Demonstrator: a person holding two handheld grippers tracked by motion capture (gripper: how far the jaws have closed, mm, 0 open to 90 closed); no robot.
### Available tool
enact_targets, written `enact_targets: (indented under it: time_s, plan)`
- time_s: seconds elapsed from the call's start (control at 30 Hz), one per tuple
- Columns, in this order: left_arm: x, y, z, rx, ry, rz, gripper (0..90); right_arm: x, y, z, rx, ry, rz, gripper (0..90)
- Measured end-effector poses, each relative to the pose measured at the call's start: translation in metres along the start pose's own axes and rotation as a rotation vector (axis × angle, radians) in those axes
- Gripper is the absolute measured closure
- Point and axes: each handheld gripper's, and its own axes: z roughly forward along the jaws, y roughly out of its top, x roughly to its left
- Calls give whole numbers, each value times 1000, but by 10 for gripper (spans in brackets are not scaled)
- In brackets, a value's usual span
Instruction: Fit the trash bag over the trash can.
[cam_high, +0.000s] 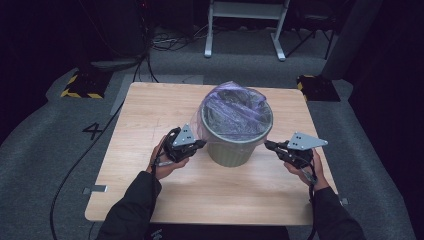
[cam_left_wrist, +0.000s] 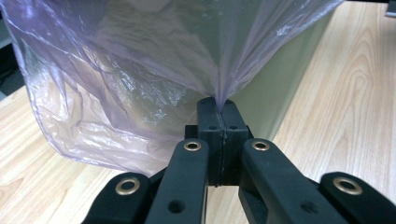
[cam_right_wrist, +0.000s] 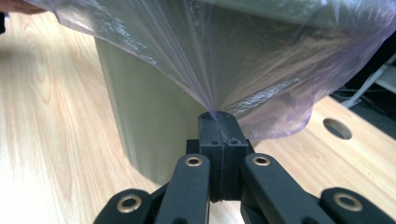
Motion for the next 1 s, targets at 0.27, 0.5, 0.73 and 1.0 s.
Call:
enact_targets:
  time_s: [0.27, 0.5, 0.73, 1.0]
  plan:
    - [-6, -10, 6, 46, -20, 26, 898, 2, -12, 5, 53, 32, 1, 900]
    - [-3, -20, 17, 103, -34, 5, 898, -6, -26, 14, 155, 54, 40, 900]
    - [1, -32, 29, 158, -35, -22, 893, -15, -38, 28, 243, 67, 84, 900]
    - [9, -41, 7, 105, 3, -86, 459, -19, -42, 24, 220, 79, 119, 722]
